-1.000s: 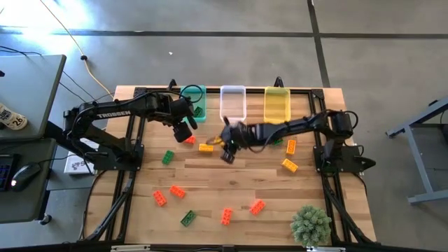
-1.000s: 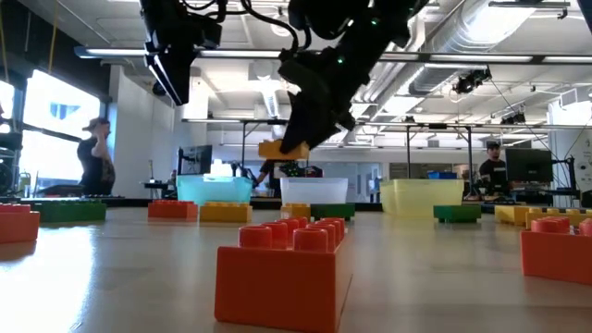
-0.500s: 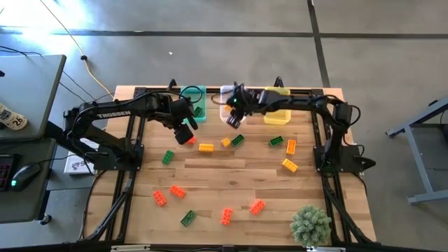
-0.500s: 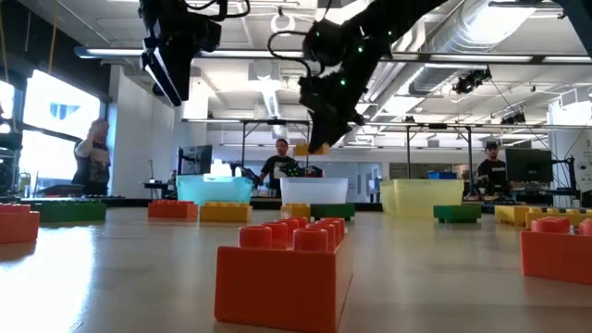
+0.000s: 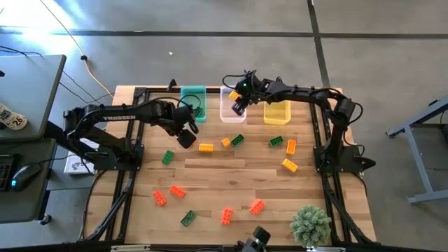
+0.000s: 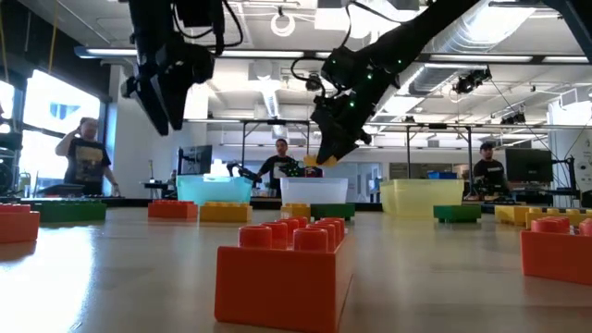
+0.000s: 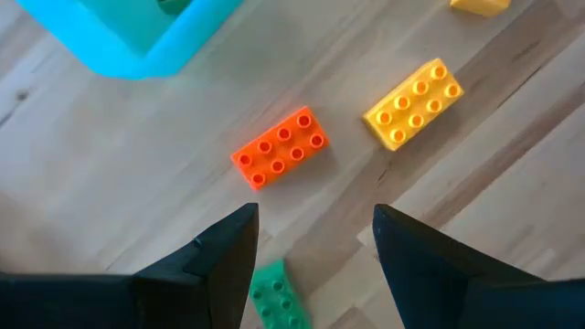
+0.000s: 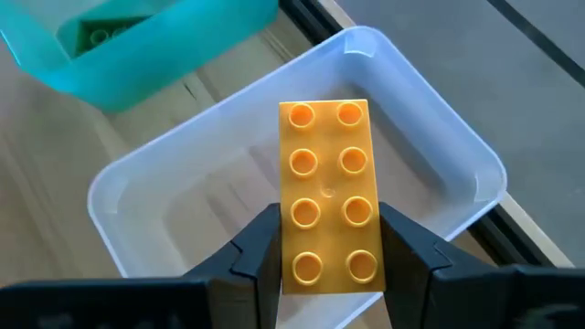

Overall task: Sort & place blocks by color
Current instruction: Put the yellow game piece into the white bin

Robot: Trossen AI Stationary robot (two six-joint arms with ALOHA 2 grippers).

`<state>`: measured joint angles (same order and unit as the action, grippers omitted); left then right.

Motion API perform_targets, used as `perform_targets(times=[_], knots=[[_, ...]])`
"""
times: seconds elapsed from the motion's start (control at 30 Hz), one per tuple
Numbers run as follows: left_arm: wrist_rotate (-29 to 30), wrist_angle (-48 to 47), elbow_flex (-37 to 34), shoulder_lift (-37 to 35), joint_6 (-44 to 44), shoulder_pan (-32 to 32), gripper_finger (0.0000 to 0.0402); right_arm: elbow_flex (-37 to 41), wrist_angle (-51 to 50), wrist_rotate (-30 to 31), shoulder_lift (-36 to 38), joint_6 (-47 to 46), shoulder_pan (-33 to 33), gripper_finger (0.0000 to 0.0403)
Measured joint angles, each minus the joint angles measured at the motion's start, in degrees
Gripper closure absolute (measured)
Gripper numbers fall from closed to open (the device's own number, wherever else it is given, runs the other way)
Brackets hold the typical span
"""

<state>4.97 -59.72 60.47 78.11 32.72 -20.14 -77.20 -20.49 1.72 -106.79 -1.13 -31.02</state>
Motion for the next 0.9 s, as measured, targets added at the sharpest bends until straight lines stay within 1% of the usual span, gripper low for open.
perform_targets(times=[0.07,0.13,0.27,0.5,0.6,0.7,0.9], knots=[[0.05,1.58,-1.7,0.0,-1.95,-0.08,0.0195,0.07,-0.29,-1.64,-0.2,1.43,-0.49,0.0285],[0.2,4.44,-3.4,0.0,-5.69,-0.36,0.0195,0.07,0.1,-2.94,-0.66,2.51,-0.54,0.0285],[0.18,8.08,-5.84,0.72,-16.04,-0.91,0.0195,0.07,-0.56,-3.36,-1.93,3.09,-0.55,0.0285],[0.16,8.28,-7.2,5.56,-34.86,-2.02,0.0195,0.07,-1.53,-4.35,-2.81,3.09,-0.32,0.0282],[0.18,8.7,-7.2,8.16,-40.12,-2.03,0.0195,0.07,-1.56,-4.35,-2.72,2.65,-0.34,0.027],[0.59,9.18,-7.2,10.76,-45.29,-2.01,0.0195,0.07,-1.51,-4.35,-2.63,2.59,-0.34,0.0249],[3.06,10.77,-7.2,13.96,-50.15,-2.03,0.0195,0.07,-1.52,-3.49,-2.61,2.53,-0.34,0.0213]])
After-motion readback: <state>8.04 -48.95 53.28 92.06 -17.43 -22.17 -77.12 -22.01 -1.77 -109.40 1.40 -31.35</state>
